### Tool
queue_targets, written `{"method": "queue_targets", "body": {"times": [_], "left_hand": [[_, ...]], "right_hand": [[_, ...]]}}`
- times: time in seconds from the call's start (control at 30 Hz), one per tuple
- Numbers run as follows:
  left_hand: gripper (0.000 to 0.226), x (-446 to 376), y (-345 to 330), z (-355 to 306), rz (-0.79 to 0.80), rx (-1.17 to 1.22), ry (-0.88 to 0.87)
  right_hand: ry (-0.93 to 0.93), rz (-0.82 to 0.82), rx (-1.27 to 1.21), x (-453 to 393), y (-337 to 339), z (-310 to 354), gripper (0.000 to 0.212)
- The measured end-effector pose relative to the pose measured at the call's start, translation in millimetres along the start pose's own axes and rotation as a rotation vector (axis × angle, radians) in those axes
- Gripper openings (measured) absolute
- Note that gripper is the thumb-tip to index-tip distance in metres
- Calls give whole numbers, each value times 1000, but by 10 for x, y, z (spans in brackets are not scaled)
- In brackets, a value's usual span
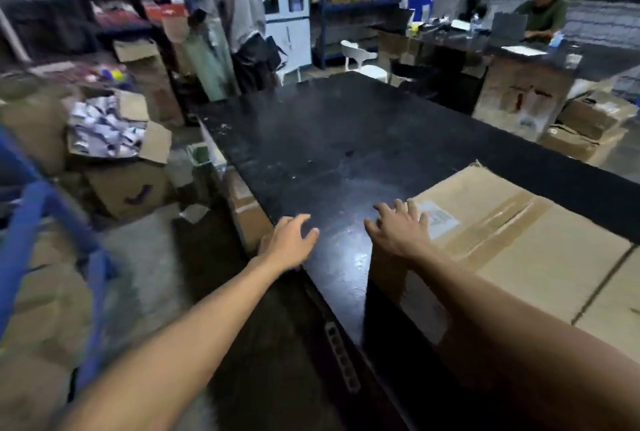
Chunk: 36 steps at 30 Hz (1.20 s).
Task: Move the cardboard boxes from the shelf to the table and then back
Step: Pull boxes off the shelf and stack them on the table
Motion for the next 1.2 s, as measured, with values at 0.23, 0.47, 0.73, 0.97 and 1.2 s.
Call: {"method": "queue_targets", "body": {"times": [0.23,0.47,0.73,0.97,1.2], "left_hand": [[51,1370,1005,1921,-248,-15,465],[48,3435,2362,3204,-634,115,783],[39,6042,3593,3435,-1186,155,939],[22,8178,3987,3355,-1732,140,971],[36,9743,3771,3347,-1907,98,1178]], "right_hand": [[498,157,-26,164,-475,2249,54],[995,225,-210,1308,-485,4831,56],[1511,238,-666,3565,169,6897,41],[1806,354,-919,5422,607,7735,39],[2035,570,-919,6903,821,8104,45]]}}
Point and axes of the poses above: each hand's wrist, its own x-axis away from the middle knuckle, its own y-axis out of the back of the hand, z = x × y, the point moved 10 cm from there along -x, towards the middle knuckle, and after that the axes turned 12 degrees about y, right-handed, at the moved point
